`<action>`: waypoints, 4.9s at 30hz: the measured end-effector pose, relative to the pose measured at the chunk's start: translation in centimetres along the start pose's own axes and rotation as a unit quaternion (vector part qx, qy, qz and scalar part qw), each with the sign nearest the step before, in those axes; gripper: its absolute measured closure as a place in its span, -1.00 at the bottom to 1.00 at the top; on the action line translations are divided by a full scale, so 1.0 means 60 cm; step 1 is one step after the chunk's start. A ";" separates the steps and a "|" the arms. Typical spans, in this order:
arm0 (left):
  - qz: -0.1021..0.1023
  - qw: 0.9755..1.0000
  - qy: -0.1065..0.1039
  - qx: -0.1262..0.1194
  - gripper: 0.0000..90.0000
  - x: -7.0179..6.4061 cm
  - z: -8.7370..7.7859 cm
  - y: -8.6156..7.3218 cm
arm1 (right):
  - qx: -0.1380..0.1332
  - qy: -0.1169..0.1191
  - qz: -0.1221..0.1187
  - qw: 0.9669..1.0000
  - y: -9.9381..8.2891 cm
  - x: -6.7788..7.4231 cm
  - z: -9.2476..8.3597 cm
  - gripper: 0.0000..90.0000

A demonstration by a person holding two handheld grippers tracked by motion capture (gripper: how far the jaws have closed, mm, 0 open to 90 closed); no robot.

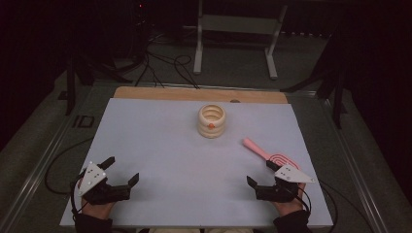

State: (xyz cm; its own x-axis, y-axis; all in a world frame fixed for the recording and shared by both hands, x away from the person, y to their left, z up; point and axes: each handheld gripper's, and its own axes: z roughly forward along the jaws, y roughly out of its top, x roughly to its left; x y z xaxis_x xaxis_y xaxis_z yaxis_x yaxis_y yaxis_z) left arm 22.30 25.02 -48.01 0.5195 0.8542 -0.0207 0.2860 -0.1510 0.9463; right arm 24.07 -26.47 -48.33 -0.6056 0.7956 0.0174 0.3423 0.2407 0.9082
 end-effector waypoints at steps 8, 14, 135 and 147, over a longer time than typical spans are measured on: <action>-0.001 1.000 0.007 -0.003 -0.99 0.001 -0.002 0.000 | 0.001 0.002 0.001 1.000 0.000 0.002 0.001 -0.83; 0.000 1.000 0.010 -0.004 -0.99 0.001 -0.004 0.000 | 0.000 0.003 0.001 1.000 0.001 0.003 0.002 -0.83; -0.009 0.999 0.033 -0.010 -0.99 0.006 -0.002 -0.006 | 0.041 -0.066 0.033 0.996 0.108 -0.070 0.089 -0.82; -0.010 0.999 0.032 -0.008 -0.99 0.006 0.000 -0.007 | 0.060 -0.068 0.046 0.995 0.103 -0.088 0.107 -0.78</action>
State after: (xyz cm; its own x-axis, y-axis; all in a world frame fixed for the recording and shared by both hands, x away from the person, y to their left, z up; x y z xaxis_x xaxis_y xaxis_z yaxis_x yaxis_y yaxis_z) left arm 22.34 25.38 -48.39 0.4605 0.8875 -0.0190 0.2819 -0.1259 0.9512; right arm 34.00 -25.59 -45.50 -0.4681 0.8830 0.0340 0.4798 0.2216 0.8489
